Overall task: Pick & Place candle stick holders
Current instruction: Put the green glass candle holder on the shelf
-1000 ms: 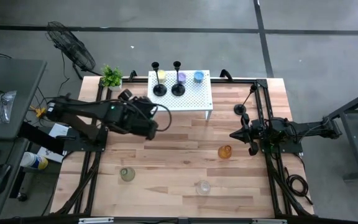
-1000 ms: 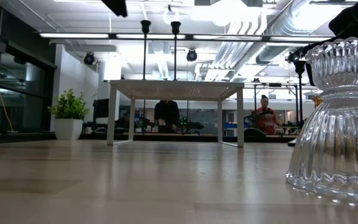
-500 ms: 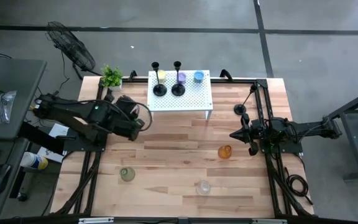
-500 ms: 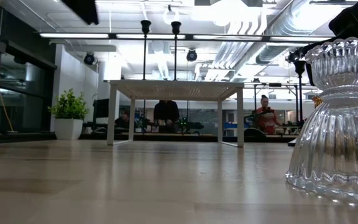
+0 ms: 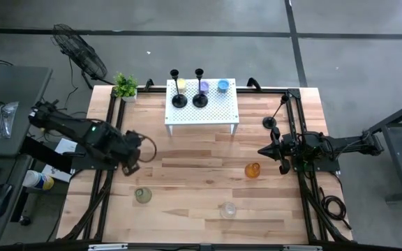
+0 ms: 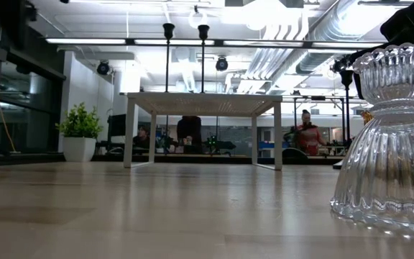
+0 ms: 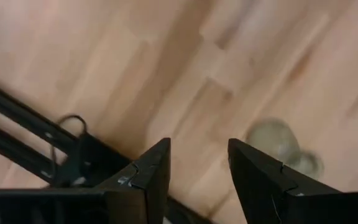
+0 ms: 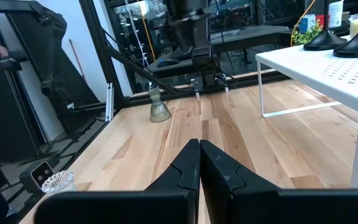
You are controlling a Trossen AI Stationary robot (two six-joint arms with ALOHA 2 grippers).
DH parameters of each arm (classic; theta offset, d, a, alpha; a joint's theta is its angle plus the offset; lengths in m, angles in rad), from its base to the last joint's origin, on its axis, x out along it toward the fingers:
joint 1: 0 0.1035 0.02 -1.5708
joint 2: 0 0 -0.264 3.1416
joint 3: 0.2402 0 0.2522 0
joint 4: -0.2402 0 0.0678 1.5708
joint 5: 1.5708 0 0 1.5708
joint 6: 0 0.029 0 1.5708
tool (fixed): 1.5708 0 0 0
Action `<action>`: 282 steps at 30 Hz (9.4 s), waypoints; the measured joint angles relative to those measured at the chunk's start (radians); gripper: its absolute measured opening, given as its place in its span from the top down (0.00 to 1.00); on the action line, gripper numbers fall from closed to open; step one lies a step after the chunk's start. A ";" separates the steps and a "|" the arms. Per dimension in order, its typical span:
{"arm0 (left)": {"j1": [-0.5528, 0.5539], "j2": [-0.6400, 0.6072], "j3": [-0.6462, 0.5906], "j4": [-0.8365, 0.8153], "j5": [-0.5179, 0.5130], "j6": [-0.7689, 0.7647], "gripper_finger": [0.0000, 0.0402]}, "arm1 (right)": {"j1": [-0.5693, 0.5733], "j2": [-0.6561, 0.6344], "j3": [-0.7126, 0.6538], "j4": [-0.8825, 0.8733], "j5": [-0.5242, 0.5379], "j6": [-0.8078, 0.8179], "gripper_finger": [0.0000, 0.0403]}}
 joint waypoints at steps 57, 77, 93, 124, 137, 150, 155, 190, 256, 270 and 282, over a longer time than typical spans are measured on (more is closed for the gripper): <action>-0.654 0.129 -0.548 0.842 -0.228 -0.296 0.38 | 0.000 0.000 0.000 0.000 0.000 0.000 0.99; -0.652 0.150 -0.548 0.906 -0.452 -0.297 0.38 | 0.000 0.000 0.000 0.000 0.000 0.000 0.99; -0.652 0.150 -0.549 0.916 -0.412 -0.297 0.62 | 0.000 0.000 0.000 0.000 0.000 0.000 0.99; -0.547 0.151 -0.549 0.912 -0.439 -0.299 0.63 | 0.000 0.000 0.000 0.000 0.000 0.000 0.99; -0.439 0.151 -0.528 0.913 -0.528 -0.297 0.62 | 0.000 0.000 0.000 0.001 0.000 0.000 0.99; -0.297 0.151 -0.429 0.908 -0.558 -0.254 0.62 | 0.000 0.000 0.000 0.000 0.000 0.000 0.99; -0.235 0.151 -0.368 0.902 -0.558 -0.213 0.62 | 0.000 0.000 0.000 0.000 0.000 0.000 0.99; 0.283 0.190 0.053 0.780 -0.530 0.232 0.62 | 0.000 0.000 0.000 0.001 0.000 0.000 0.99; 0.569 0.446 0.240 0.565 -0.520 -0.025 0.62 | 0.000 0.045 0.000 0.000 0.000 0.000 0.99; 0.586 0.446 0.240 0.575 -0.506 -0.008 0.62 | 0.000 0.045 0.000 0.001 0.000 0.000 0.99; 0.585 0.446 0.240 0.608 -0.481 -0.007 0.62 | 0.000 0.045 0.000 0.001 0.000 0.000 0.99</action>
